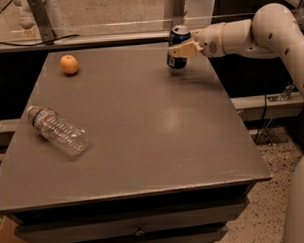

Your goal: Move pepsi can near water bottle

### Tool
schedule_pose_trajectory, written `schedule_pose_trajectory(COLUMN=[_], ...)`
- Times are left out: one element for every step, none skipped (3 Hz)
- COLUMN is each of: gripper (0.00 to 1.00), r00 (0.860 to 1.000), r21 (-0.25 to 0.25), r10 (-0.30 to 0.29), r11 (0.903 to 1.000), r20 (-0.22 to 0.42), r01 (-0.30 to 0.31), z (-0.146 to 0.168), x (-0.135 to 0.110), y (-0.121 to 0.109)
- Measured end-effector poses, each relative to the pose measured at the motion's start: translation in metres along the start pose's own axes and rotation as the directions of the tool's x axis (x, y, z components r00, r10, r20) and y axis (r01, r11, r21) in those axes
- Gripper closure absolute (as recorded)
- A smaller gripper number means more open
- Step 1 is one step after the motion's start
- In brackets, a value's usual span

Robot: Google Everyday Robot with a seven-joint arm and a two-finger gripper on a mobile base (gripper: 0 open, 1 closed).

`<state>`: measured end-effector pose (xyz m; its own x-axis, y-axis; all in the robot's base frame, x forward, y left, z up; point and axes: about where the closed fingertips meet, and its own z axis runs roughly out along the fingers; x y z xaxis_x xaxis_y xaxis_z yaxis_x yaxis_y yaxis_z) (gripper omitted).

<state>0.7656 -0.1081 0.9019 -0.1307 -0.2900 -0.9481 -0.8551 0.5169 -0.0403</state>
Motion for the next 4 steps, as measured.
schedule_pose_trajectory(gripper=[1.0,1.0,1.0,1.0], r00=[0.999,0.996,0.993,0.993], r21=[-0.069,-0.196,-0.333,-0.367], r10=[-0.013,-0.066,-0.107,-0.112], r11=[0.9975,0.9776,0.9354,0.9223], r20=[0.047,0.063,0.055,0.045], r01=[0.017,0.077,0.119,0.121], z=[-0.01,-0.017,-0.025,-0.027], x=[-0.021,-0.042,-0.054,-0.051], y=[0.027,0.073,0.122,0.131])
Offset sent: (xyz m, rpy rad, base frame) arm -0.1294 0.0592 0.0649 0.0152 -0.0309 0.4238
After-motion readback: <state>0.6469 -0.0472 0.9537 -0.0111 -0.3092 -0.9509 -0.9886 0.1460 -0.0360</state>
